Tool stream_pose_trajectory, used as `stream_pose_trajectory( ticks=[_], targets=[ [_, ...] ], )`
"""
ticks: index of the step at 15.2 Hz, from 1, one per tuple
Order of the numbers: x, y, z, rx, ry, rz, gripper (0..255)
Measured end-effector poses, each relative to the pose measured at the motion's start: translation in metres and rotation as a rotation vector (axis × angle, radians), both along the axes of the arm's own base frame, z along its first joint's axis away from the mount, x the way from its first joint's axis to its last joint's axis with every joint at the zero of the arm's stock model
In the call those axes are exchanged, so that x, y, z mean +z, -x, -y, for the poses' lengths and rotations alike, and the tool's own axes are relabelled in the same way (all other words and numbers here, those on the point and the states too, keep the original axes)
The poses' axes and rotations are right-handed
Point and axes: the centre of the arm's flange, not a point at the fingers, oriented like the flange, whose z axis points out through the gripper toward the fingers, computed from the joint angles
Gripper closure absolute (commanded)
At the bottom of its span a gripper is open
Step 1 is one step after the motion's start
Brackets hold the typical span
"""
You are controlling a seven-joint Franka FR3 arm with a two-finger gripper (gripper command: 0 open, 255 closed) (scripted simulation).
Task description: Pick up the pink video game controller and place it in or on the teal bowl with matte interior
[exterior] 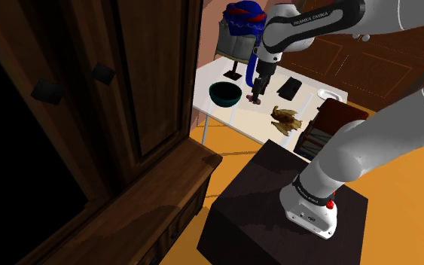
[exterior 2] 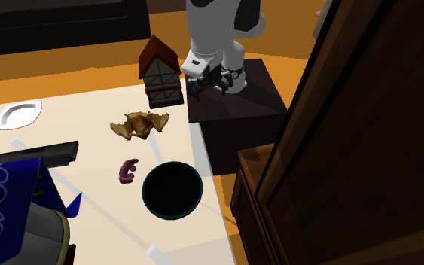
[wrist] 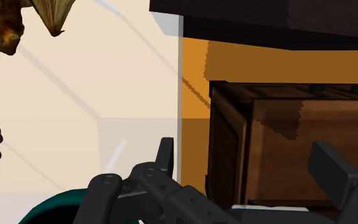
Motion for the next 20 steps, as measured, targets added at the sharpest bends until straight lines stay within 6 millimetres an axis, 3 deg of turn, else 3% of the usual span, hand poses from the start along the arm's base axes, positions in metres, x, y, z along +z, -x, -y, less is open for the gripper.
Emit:
stream_pose_trajectory(
  ticks=[20],
  targets=[
    [-0.116,-0.075,0.210,-0.092,0.041,0.104,0]
  ],
)
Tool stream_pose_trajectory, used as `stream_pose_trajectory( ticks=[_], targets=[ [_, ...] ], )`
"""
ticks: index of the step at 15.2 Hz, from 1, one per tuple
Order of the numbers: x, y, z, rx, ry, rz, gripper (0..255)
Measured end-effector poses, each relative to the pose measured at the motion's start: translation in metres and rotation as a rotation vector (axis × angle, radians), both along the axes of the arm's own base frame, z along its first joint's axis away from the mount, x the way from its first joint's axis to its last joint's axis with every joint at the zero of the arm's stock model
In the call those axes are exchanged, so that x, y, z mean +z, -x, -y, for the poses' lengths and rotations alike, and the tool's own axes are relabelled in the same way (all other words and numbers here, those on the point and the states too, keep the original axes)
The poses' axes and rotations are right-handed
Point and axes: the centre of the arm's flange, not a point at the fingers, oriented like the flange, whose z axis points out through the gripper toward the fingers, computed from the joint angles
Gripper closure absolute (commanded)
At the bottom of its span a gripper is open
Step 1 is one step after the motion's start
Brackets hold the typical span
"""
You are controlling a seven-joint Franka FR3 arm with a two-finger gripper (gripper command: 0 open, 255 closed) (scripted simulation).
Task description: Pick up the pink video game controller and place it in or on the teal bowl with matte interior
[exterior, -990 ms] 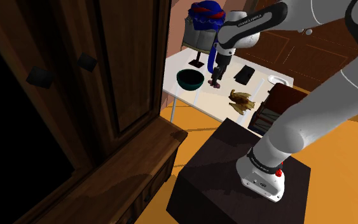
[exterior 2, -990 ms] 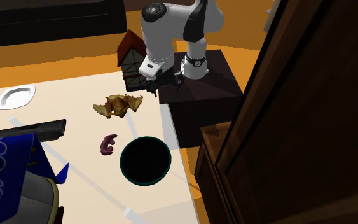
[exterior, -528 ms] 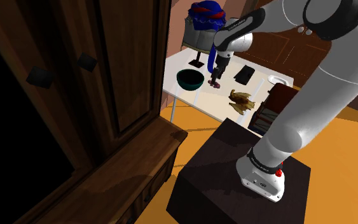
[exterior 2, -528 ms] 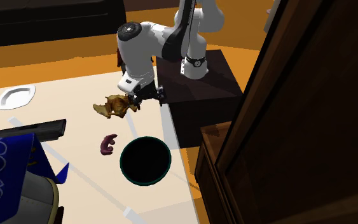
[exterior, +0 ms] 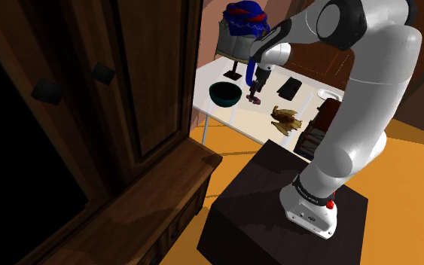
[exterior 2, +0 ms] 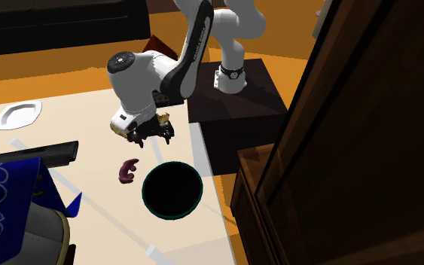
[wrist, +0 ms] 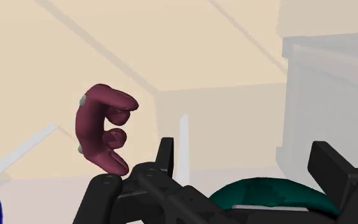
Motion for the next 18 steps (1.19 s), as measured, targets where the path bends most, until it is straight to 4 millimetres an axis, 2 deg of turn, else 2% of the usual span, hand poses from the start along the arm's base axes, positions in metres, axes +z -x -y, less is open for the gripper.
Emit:
stream_pose_trajectory(
  ticks=[2,7,14,18],
  targets=[
    [-0.016,-0.007,0.021,-0.009,0.004,0.011,0],
    [-0.042,-0.024,0.072,-0.031,0.014,0.034,0],
    [-0.080,-0.026,0.077,-0.033,0.015,0.038,0],
    [-0.085,-0.027,0.078,-0.033,0.015,0.038,0]
  ],
)
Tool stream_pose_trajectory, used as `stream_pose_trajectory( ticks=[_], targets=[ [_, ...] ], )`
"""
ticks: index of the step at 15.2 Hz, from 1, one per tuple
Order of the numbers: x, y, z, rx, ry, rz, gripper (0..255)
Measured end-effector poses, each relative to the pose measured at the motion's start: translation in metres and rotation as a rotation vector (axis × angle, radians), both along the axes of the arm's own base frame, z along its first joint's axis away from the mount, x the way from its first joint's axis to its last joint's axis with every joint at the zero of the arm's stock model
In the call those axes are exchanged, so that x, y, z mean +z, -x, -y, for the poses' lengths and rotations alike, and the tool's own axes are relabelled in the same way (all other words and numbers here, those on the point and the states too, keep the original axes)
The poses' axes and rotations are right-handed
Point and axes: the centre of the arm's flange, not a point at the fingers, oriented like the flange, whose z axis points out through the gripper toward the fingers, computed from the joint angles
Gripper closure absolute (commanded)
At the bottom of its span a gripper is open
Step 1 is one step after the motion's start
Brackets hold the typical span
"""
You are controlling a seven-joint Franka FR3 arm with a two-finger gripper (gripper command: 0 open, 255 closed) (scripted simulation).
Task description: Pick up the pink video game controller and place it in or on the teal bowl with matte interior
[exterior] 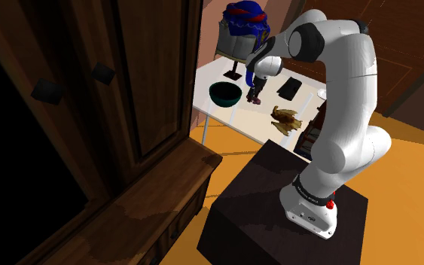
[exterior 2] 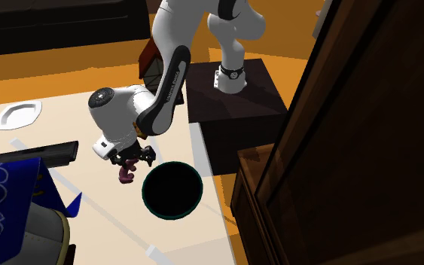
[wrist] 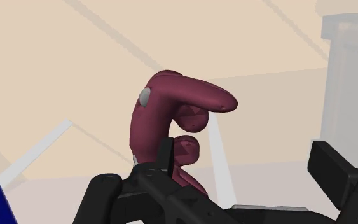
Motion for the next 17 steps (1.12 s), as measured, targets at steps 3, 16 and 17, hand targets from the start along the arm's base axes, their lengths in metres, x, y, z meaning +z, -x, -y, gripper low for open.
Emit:
stream_pose_trajectory(
  ticks=[3,16,17],
  targets=[
    [0.000,0.000,0.000,0.000,0.000,0.000,0],
    [0.001,-0.005,0.008,0.003,-0.004,-0.014,0],
    [0.001,-0.012,0.018,0.009,-0.017,-0.038,0]
  ],
)
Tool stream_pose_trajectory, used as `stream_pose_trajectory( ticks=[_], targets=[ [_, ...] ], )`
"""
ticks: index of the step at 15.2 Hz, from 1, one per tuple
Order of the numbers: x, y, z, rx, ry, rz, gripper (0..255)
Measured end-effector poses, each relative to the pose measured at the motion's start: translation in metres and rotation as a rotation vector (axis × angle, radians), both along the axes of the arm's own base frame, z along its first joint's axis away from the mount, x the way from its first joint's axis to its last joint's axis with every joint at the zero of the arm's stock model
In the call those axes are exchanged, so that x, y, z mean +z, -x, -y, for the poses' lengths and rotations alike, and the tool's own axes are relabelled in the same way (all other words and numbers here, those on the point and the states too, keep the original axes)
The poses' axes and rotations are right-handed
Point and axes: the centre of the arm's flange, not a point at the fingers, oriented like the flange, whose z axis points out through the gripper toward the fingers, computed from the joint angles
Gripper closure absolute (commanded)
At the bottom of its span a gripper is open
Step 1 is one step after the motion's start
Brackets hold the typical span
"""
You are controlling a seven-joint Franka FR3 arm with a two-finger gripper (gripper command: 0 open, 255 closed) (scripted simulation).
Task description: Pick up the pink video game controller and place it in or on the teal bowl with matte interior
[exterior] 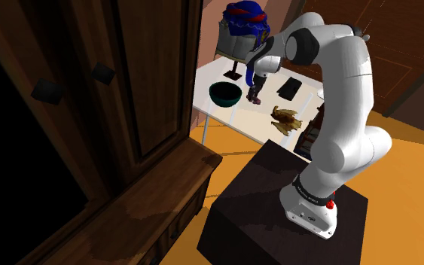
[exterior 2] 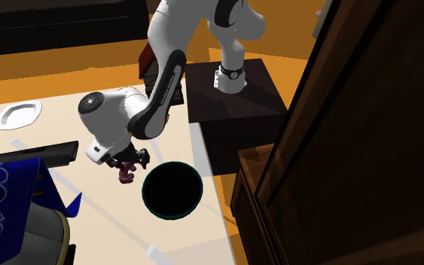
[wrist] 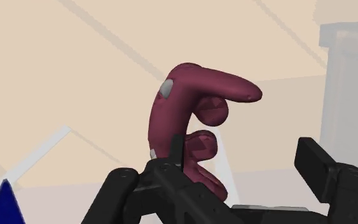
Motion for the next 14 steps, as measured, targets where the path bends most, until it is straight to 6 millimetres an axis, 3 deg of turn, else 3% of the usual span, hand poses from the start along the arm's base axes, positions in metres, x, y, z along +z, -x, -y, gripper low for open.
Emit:
stream_pose_trajectory(
  ticks=[2,4,11,14],
  targets=[
    [0.001,-0.021,0.030,0.015,-0.029,-0.061,0],
    [0.002,-0.035,0.046,0.026,-0.055,-0.112,0],
    [-0.027,-0.034,0.048,0.029,-0.066,-0.133,0],
    [-0.031,-0.034,0.048,0.029,-0.066,-0.133,0]
  ],
)
